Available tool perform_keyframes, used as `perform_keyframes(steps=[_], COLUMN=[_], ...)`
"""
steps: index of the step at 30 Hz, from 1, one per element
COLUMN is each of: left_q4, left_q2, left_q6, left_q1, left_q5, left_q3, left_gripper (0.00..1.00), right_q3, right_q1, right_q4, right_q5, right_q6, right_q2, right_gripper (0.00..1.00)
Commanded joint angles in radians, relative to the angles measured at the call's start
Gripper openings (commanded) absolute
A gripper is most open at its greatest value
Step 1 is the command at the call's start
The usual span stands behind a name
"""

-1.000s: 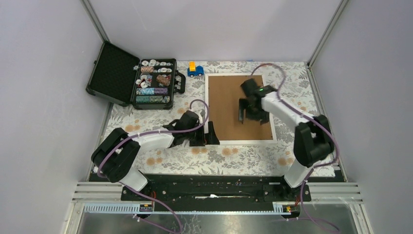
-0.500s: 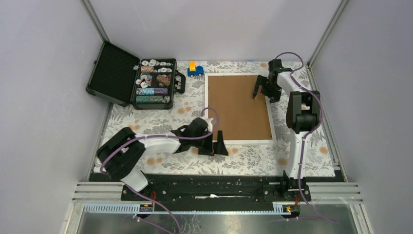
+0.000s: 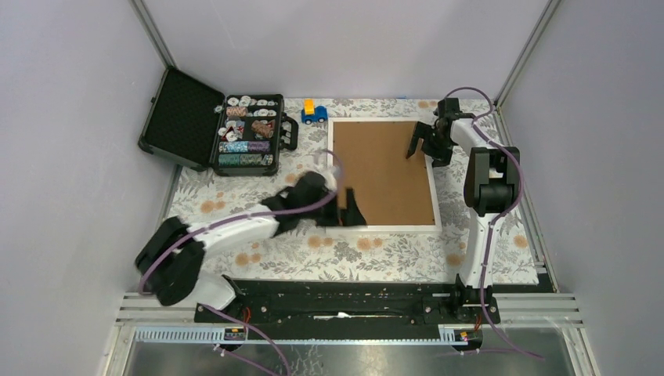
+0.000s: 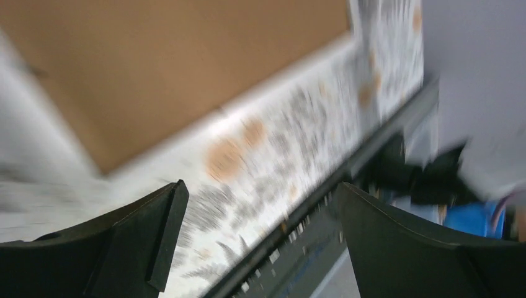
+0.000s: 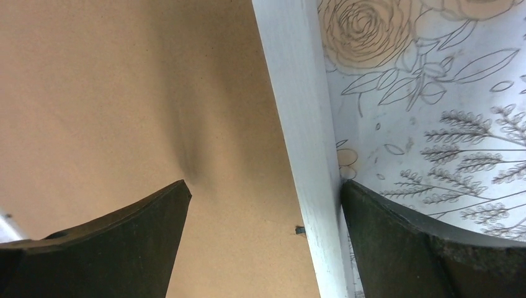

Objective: Put the photo into the frame
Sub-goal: Adjust the photo frame at the center of the board.

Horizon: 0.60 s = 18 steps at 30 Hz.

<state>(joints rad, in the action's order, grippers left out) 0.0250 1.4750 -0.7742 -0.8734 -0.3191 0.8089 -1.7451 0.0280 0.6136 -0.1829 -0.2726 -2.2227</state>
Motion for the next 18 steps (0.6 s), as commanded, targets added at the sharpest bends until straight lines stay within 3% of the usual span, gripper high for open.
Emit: perform_keyframes(steps=[1, 4, 9, 13, 18], left_q4=[0.042, -0.061, -0.093, -0.094, -0.17], left_q2=[-0.163, -0.127, 0.061, 0.149, 0.206], left_q6=[0.022, -0.016, -0.026, -0.012, -0.07], left_q1=[0.222, 0.286, 0.291, 0.22, 0.023], left_q5=[0.163, 0.167, 0.164, 0.16, 0.121], left_q3=[-0.052, -0.084, -0.017, 0.041, 0.064], left_gripper=[0.99, 0.99, 0.99, 0.99, 0.99], right_q3=[0.079, 0.087, 0.07, 0.006, -0.033], right_q1=[-0.008, -0.022, -0.022, -0.022, -0.01], right_q4=[-0.038, -0.063, -0.059, -0.008, 0.007], right_q5=[-0.227, -0.28, -0.264, -0.279, -0.295], right_q6=[-0.092, -0.11, -0.089, -0.058, -0.059], right_q2=[0.048, 0.045, 0.034, -0.012, -0.045], right_gripper=[1.0, 1.0, 1.0, 1.0, 1.0])
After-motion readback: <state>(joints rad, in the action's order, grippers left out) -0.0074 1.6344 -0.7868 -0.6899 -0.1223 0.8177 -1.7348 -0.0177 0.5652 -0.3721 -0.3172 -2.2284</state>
